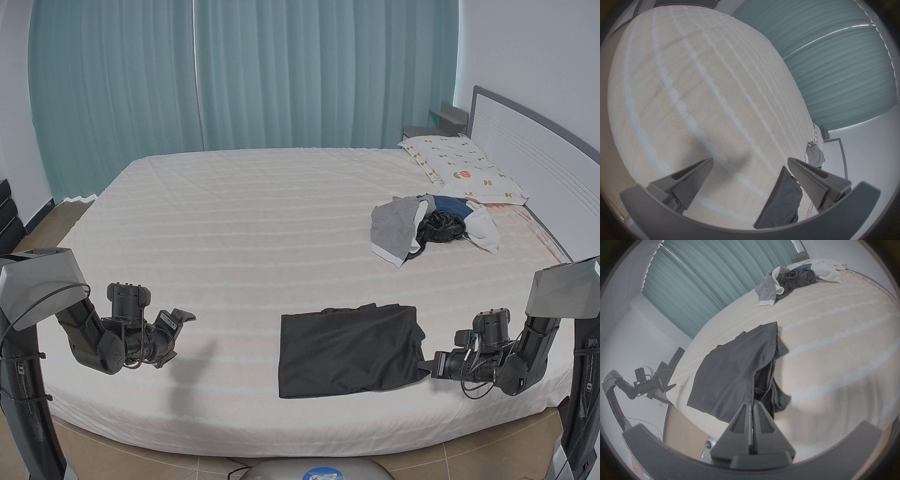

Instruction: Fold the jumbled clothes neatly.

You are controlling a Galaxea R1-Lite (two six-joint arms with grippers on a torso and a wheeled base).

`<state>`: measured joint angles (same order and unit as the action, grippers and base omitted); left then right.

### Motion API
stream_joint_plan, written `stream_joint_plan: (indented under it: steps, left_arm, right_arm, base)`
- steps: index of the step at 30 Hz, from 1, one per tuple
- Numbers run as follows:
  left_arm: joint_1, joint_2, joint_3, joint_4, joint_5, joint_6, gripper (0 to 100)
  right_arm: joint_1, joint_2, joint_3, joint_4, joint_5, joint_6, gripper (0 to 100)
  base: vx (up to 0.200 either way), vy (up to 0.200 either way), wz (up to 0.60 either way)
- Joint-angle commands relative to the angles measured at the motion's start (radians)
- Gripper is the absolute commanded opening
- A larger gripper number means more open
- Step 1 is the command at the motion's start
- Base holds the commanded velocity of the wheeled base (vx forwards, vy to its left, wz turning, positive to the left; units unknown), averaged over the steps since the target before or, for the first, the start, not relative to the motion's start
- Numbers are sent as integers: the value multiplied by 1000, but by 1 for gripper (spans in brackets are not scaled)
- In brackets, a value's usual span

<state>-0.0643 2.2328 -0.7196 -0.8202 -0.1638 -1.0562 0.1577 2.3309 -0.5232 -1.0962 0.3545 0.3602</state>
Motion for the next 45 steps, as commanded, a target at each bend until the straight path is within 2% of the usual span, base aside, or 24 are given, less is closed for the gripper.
stream_joint_plan:
  steps: [1, 8, 22, 23, 30, 32, 34, 37, 42, 45]
  left_arm:
    - [0, 2, 0, 0, 0, 1, 100]
    - [0, 1, -1, 0, 0, -2, 100]
    - [0, 2, -4, 0, 1, -4, 100]
    - [0, 2, -4, 0, 1, -4, 100]
    - [1, 1, -3, 0, 1, -2, 100]
    - [1, 1, -8, 1, 1, -5, 100]
    - [0, 1, -6, 1, 1, -4, 100]
    - [0, 1, 0, 0, 1, -2, 100]
    - [-3, 2, 0, 0, 1, 1, 100]
    - [-3, 2, 0, 0, 1, 1, 100]
  right_arm:
    - [-13, -16, 26, -1, 0, -6, 0]
    - [-56, -21, 43, 13, 0, -70, 0]
    - [-61, -2, 54, 27, -2, -124, 0]
    - [-63, 2, 54, 35, -2, -130, 100]
    - [-78, -65, 20, 38, 12, -121, 100]
    - [-73, -76, -4, 38, 15, -78, 100]
    - [-61, -57, -67, 32, 6, 49, 100]
    - [-55, 10, -176, 38, -11, 146, 100]
    - [-55, 124, -344, 47, -83, 209, 100]
    - [-43, 168, -399, 53, -98, 240, 100]
  base:
    - [0, 0, 0]
    - [0, 0, 0]
    - [0, 0, 0]
    - [0, 0, 0]
    - [0, 0, 0]
    - [0, 0, 0]
    - [100, 0, 0]
    - [200, 0, 0]
    - [40, 0, 0]
    - [0, 0, 0]
